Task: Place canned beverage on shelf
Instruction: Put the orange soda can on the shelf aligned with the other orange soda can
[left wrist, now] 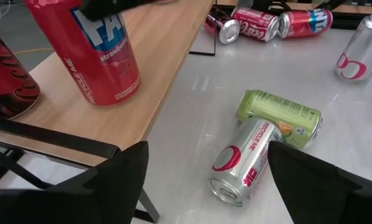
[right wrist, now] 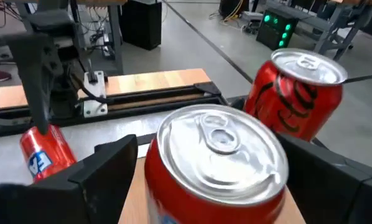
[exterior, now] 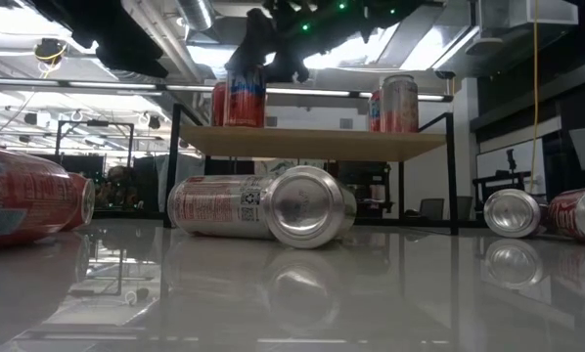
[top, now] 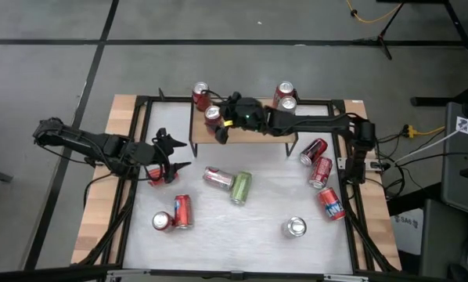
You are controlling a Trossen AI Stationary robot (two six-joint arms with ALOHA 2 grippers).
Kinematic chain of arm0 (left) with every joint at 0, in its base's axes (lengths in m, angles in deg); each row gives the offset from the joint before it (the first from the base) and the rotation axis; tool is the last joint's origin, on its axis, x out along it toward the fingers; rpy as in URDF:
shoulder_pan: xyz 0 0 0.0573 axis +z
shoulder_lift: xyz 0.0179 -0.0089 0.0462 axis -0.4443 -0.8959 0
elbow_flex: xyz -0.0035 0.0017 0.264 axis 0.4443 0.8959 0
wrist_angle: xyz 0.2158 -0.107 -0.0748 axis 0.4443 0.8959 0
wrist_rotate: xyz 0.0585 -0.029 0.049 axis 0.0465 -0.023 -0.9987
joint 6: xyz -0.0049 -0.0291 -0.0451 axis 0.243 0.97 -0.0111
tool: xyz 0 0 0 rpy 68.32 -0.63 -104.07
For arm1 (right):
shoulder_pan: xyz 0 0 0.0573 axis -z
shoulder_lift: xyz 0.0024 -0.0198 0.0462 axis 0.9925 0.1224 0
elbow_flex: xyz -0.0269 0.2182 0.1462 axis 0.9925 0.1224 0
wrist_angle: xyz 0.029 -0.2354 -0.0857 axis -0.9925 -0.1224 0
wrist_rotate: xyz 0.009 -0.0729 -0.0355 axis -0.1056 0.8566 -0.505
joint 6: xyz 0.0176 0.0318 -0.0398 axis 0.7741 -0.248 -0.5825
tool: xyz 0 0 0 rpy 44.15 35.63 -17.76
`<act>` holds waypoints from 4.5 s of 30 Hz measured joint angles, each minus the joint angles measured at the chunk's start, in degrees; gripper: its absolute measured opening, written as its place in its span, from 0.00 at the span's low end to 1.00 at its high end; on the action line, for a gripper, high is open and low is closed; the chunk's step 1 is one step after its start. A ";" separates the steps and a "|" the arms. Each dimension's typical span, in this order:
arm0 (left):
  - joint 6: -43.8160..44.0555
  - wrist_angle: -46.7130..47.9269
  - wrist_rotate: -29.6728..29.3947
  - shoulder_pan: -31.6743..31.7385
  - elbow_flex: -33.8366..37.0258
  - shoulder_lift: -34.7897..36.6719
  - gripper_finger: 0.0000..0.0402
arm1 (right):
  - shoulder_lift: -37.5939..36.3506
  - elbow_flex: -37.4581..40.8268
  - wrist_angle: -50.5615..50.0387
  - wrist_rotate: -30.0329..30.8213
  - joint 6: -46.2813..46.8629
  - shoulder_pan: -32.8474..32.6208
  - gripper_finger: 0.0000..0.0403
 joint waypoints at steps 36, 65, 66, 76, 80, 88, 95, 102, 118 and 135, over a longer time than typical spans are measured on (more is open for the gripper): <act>0.00 0.07 -0.01 -0.02 0.00 0.00 0.80 | 0.33 -13.42 -21.56 -3.14 -0.02 -0.02 0.90; 0.08 0.04 -0.03 0.00 0.00 -0.02 0.80 | 2.02 -13.07 -22.70 -1.00 0.00 -0.01 0.90; 0.08 0.04 -0.03 0.00 0.00 -0.02 0.80 | 2.12 -13.07 -22.73 -1.02 0.01 0.01 0.90; 0.06 0.04 -0.03 0.00 0.00 -0.02 0.80 | 3.06 -13.08 -22.17 -0.09 0.02 -0.01 0.87; 0.06 0.07 -0.03 -0.01 0.00 -0.02 0.80 | 3.26 -13.09 -22.30 -0.03 0.07 0.01 0.79; 0.06 0.04 -0.03 0.00 0.00 -0.02 0.80 | 3.29 -13.09 -22.14 0.35 0.11 -0.02 0.72; 0.04 0.09 -0.03 0.00 0.00 -0.02 0.80 | 0.35 -13.00 -26.88 4.43 -0.53 0.49 0.73; 0.04 0.11 -0.03 -0.02 0.00 -0.02 0.80 | -2.47 -13.00 -36.20 4.92 1.23 2.91 0.73; 0.06 0.31 -0.03 0.00 0.00 -0.02 0.80 | -13.06 -13.06 -48.35 9.90 1.27 5.37 0.73; 0.04 0.26 -0.03 -0.02 0.00 -0.02 0.80 | -27.51 5.29 -32.95 8.11 2.65 11.13 0.72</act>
